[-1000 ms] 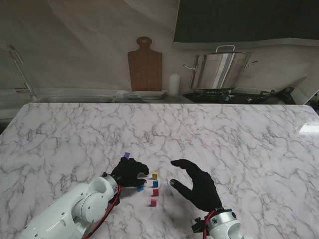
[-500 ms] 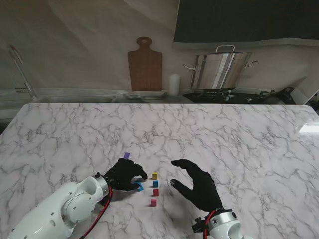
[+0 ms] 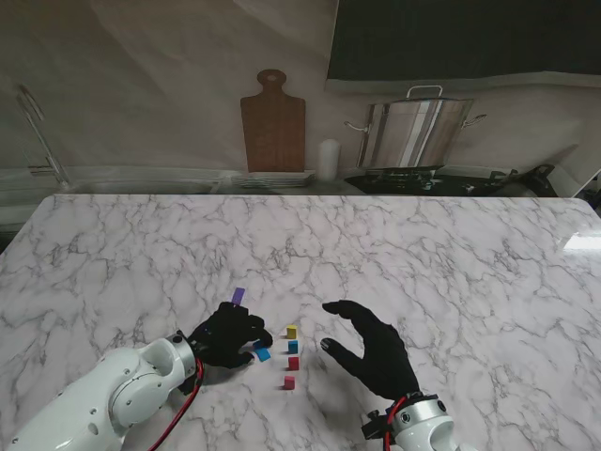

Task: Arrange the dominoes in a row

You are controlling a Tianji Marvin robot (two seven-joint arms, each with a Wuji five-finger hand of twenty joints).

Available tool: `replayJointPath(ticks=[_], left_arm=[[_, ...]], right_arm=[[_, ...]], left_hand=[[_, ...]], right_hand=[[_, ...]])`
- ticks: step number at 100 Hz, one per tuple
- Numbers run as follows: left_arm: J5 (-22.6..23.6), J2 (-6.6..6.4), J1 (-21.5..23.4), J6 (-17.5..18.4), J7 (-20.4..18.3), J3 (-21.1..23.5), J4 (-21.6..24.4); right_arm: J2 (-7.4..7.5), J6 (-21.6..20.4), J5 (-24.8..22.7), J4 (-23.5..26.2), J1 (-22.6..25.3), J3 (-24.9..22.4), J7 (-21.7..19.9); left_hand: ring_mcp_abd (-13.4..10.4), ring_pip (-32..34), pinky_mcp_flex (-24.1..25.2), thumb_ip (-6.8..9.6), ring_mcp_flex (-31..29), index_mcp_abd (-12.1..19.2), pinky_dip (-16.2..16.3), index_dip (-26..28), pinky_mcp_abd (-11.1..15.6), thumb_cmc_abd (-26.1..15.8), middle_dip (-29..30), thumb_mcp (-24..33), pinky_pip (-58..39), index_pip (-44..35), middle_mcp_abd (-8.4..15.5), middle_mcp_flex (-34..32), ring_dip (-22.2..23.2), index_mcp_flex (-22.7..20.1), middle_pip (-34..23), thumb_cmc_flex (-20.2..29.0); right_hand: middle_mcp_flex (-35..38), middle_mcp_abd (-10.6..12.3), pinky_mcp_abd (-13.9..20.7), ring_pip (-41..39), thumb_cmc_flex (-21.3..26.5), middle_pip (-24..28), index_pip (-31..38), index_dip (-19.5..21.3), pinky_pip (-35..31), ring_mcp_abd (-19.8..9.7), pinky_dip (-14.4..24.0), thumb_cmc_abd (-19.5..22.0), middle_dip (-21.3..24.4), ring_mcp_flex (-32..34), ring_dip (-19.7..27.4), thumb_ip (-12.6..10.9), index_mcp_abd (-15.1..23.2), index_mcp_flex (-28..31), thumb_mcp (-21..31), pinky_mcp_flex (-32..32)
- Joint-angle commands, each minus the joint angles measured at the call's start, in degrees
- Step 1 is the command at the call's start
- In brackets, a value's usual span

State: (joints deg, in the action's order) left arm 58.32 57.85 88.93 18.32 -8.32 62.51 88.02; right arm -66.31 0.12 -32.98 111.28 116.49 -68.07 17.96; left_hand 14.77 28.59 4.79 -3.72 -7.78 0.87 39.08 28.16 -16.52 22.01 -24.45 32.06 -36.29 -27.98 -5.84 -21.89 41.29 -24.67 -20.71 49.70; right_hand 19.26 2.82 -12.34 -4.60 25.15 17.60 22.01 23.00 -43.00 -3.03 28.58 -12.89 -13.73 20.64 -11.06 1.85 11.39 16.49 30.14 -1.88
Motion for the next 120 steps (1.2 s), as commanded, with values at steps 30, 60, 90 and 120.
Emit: replayJointPath(ticks=[30,60,90,120], left_arm=[[1.7,-0.18,-1.4,1.5,2.4,-2.7,-2.9],[1.9,-0.14,-2.1,0.5,3.2,-4.3,-3.7],[1.0,0.01,-2.3,-0.1,3.5,-4.9,-4.0],[-0.1,0.08,-2.0,-0.1,2.9,-4.7,-4.0]], right_arm=[[-0.02,0.3,-0.1,0.2,0.4,0.0,0.0],[-0.06,0.3,0.1,0.2,0.4,-0.1,0.1],[-0.06,0.3,0.1,0.2,0.4,-0.1,0.1],[-0.05,0.2,0.2,0.2,0.3,0.0,0.0]], left_hand=[[-0.3,1.5,0.1,-0.19,1.1,2.8,-0.3,11.3,0.9,4.1,-0.2,5.7,-2.9,-11.0,0.8,6.0,-0.7,7.1,-2.2,1.7],[-0.4,2.3,0.2,-3.21,0.7,2.6,-1.0,25.7,0.9,5.8,-0.9,1.7,-3.7,-27.8,0.7,5.5,-0.7,4.3,-3.2,5.8],[-0.1,1.7,0.1,-2.94,-2.2,2.9,-0.8,32.5,0.6,5.9,-1.5,-1.0,-6.0,-37.2,1.4,-1.1,-1.5,3.4,-4.8,8.3],[-2.3,5.3,-1.9,-2.97,-12.0,4.0,-2.0,37.0,0.0,7.6,-21.2,-2.6,-11.1,-38.5,7.7,-27.8,-0.4,2.3,-4.2,11.0]], right_hand=[[0.6,0.1,-0.2,-1.5,-0.8,0.9,0.5,0.3,-1.4,0.1,1.0,-1.1,-0.4,1.8,-0.6,-0.5,0.8,0.0,1.2,-0.4],[0.8,0.1,-0.3,-1.8,-0.8,0.9,0.6,0.3,-1.8,0.4,1.2,-0.9,-0.4,2.2,-0.8,-0.6,0.9,0.1,1.2,-0.7],[0.8,0.1,-0.3,-2.0,-0.8,1.0,0.6,0.2,-2.1,0.5,1.2,-0.9,-0.4,2.7,-0.9,-0.6,0.8,0.1,1.1,-0.8],[1.0,0.0,-0.4,-2.2,-0.9,1.0,0.7,0.3,-2.4,0.6,1.2,-0.9,-0.4,3.1,-1.0,-0.6,0.9,0.1,1.1,-1.1]])
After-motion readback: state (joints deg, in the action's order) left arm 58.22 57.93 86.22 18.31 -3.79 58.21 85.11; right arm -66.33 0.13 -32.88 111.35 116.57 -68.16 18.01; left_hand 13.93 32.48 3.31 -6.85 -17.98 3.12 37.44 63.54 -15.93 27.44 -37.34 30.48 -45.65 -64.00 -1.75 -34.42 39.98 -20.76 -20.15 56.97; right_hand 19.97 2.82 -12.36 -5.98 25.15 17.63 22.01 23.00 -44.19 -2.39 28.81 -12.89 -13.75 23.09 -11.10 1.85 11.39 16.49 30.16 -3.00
